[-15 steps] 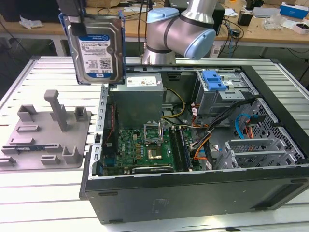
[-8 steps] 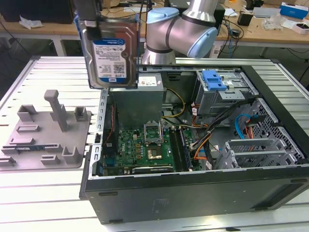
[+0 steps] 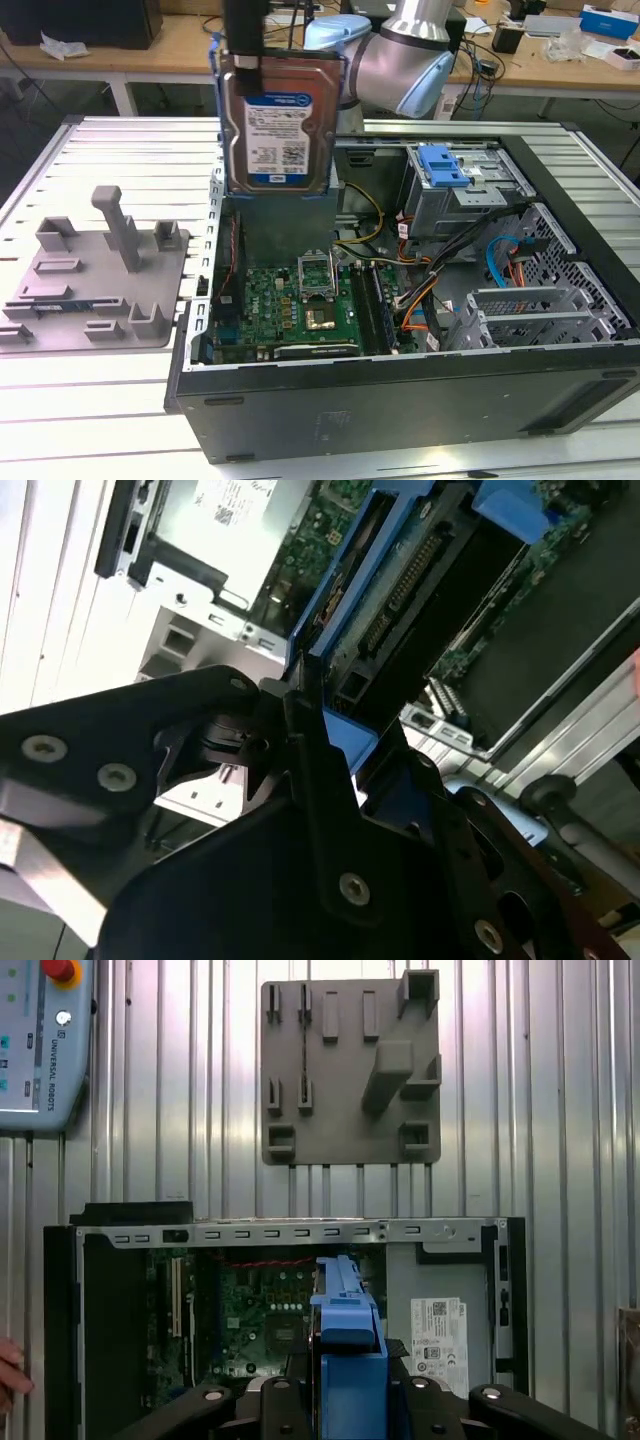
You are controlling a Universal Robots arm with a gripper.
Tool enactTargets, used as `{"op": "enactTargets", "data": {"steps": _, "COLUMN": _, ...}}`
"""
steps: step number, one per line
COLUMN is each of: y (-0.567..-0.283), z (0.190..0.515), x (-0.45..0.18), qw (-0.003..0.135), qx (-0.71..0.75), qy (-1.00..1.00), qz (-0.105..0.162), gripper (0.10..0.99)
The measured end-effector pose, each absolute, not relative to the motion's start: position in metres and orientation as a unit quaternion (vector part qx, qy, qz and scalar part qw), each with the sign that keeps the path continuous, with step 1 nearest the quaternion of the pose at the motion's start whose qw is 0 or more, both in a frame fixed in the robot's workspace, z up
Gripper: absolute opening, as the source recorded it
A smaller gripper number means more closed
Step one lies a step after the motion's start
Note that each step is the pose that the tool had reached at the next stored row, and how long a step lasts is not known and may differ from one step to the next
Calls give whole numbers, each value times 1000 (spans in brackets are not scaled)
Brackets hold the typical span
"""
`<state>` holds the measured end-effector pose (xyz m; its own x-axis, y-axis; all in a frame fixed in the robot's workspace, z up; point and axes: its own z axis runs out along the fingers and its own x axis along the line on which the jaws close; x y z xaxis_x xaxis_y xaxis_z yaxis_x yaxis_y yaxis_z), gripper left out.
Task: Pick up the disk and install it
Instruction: 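Pick up the disk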
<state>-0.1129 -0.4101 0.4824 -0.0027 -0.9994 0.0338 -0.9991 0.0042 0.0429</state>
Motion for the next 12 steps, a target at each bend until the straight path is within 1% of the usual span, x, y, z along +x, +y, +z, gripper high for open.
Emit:
{"op": "enactTargets", "data": {"steps": 2, "y": -415, "z": 482, "x": -104, "qw": 27, "qx": 706, "qy": -708, "qz": -4, "gripper": 365}}
{"op": "enactTargets", "data": {"steps": 7, "y": -440, "z": 482, "x": -87, "qw": 28, "qx": 706, "qy": -708, "qz": -4, "gripper": 365}}
{"op": "enactTargets", "data": {"steps": 12, "y": -459, "z": 482, "x": -74, "qw": 28, "qx": 706, "qy": -708, "qz": -4, "gripper": 365}}
